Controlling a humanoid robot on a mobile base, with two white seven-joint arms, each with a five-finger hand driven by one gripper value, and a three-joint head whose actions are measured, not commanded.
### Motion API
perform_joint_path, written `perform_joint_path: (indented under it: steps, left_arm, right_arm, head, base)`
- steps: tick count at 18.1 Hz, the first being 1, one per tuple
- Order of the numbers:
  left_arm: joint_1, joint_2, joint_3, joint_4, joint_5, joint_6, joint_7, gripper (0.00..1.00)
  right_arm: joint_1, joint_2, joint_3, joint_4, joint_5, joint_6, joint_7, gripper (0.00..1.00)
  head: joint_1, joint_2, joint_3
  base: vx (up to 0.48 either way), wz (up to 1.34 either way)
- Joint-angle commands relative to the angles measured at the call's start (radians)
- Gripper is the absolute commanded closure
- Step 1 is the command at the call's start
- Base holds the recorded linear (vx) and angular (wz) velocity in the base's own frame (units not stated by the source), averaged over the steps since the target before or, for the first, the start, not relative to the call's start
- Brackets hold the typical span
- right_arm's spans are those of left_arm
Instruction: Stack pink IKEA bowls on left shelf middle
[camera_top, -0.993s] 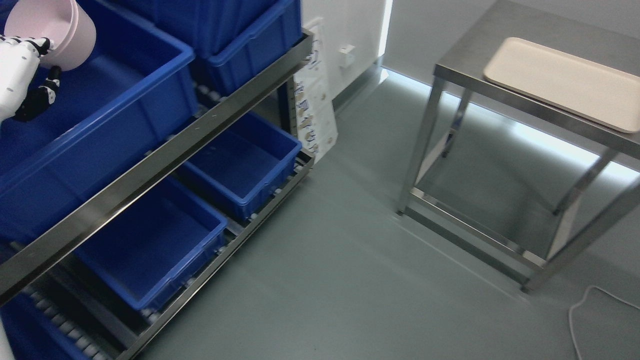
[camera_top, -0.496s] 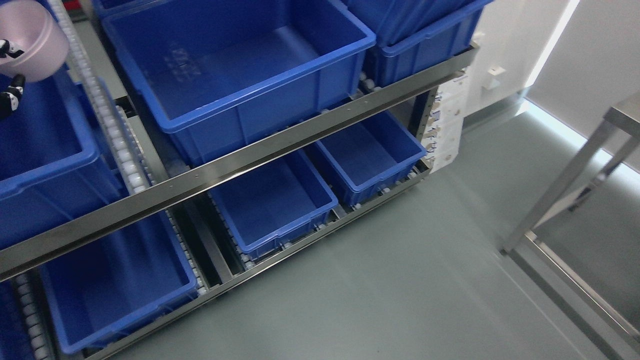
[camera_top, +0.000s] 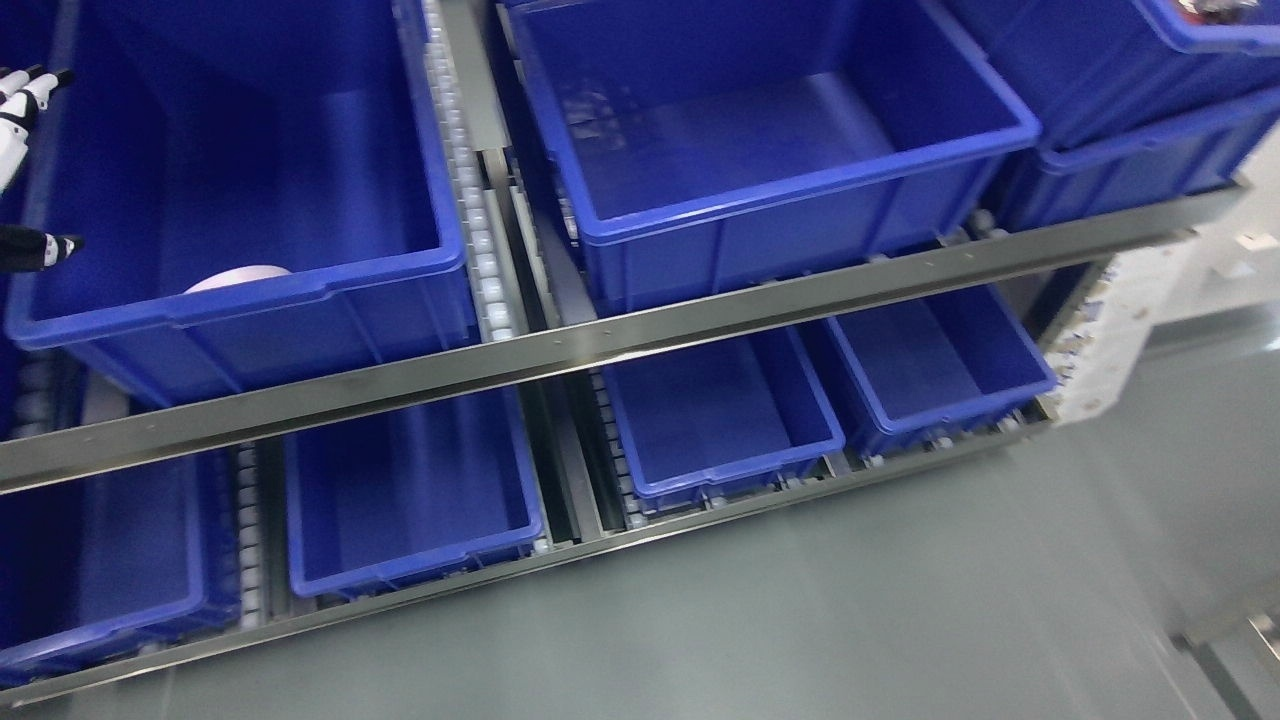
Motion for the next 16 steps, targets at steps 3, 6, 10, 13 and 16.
perform_joint_path:
  steps: [3, 6, 10, 13, 16]
  left_arm:
    - [-0.022, -0.017, -0.056, -0.003, 0.001, 0.030, -0.001, 0.00]
    - [-0.020, -0.023, -0.059, 0.000, 0.001, 0.033, 0.001, 0.00]
    - [-0.028, -0.071, -0.059, 0.002, 0.081, 0.030, 0.051, 0.00]
    - [-0.028, -0.091, -0.051, 0.011, 0.188, 0.056, 0.099, 0.00]
    - [-0.027, -0.097, -0.059, 0.039, 0.381, 0.150, 0.134, 0.00]
  right_arm:
    - [0.002, -0.017, -0.011, -0.034, 0.000, 0.000, 0.001, 0.00]
    - [0.002, -0.017, -0.011, -0.034, 0.000, 0.000, 0.001, 0.00]
    - [0.002, -0.017, -0.011, -0.034, 0.000, 0.000, 0.001, 0.00]
    - [0.002, -0.017, -0.011, -0.034, 0.000, 0.000, 0.001, 0.00]
    - [0.002, -0.017, -0.011, -0.034, 0.000, 0.000, 0.001, 0.00]
  head:
    - [0.0000, 0.000, 0.000]
    - [0.0000, 0.000, 0.000]
    - [0.0000, 0.000, 0.000]
    - [0.0000, 0.000, 0.000]
    - [0.0000, 0.000, 0.000]
  base:
    - [0.057, 0.29]
    - [0.040, 0.00]
    - [0.003, 0.00]
    - [-0.002, 0.01]
    - [0.000, 0.00]
